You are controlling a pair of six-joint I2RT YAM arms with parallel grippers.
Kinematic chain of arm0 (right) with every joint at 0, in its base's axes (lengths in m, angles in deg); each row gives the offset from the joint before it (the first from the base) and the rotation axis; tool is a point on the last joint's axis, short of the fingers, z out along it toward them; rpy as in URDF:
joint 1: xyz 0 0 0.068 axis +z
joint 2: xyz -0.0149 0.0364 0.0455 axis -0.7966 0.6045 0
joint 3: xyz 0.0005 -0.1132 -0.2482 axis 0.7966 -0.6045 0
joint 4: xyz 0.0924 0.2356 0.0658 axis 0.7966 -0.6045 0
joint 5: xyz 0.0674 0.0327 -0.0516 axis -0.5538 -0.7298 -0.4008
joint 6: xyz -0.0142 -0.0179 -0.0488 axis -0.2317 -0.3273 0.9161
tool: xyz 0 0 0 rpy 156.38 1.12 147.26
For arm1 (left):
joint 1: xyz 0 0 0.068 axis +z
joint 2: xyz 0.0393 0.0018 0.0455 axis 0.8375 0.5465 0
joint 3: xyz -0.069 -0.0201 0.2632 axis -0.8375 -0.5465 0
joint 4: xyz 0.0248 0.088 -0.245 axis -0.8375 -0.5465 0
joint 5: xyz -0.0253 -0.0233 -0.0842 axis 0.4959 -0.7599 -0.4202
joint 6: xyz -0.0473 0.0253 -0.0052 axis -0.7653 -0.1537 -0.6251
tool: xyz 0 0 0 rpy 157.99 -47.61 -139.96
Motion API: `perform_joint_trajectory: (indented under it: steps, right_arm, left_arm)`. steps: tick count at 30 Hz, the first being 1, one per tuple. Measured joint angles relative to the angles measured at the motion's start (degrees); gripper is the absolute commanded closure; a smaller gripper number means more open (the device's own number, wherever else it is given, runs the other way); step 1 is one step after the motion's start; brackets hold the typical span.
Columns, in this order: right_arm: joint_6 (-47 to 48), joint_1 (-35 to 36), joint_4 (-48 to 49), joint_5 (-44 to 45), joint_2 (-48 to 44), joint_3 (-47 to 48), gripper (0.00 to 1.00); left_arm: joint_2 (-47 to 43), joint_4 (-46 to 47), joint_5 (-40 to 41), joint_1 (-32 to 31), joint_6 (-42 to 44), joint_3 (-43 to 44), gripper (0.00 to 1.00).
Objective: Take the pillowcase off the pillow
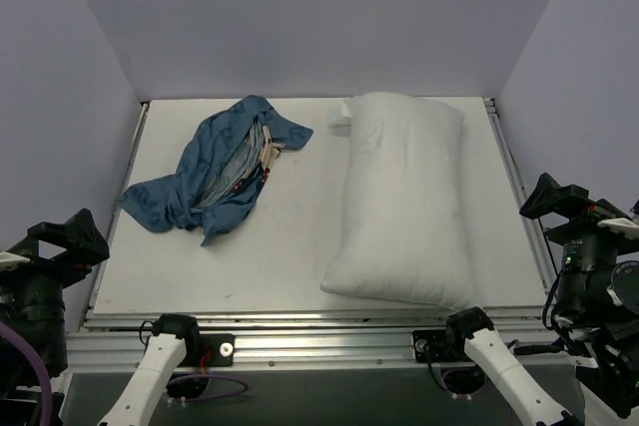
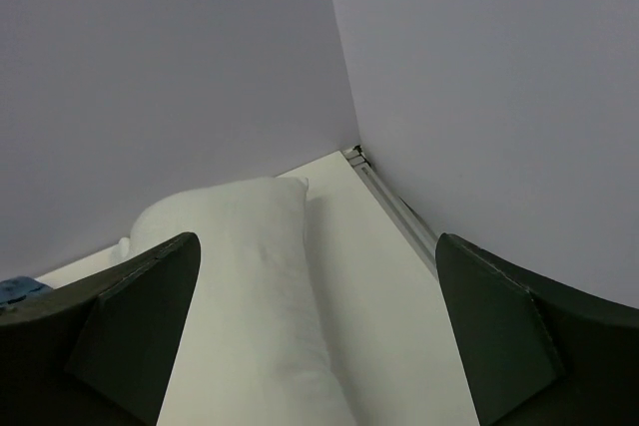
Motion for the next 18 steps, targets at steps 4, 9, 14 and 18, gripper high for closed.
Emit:
perform_joint_trajectory:
  steps: [4,9,14,18]
  right_arm:
    - [0.11,0.0,0.11,0.02,-0.39,-1.29,0.0]
    - [0.63,0.0,0.74,-0.02,-1.27,-1.97,0.0]
    - [1.27,-0.02,1.49,-0.28,-1.31,-2.36,0.0]
    - [1.29,0.0,1.88,-0.85,-1.29,-3.19,0.0]
  left_arm:
    - [0.02,-0.68,0.83,-0.28,0.02,-1.99,0.06]
    - [0.02,-0.76,2.49,-0.81,0.2,-3.39,0.06]
    - [0.0,-0.79,3.56,-1.09,0.24,-4.09,0.06]
    - [-0.02,-0.76,3.82,-1.51,0.39,-5.22,0.06]
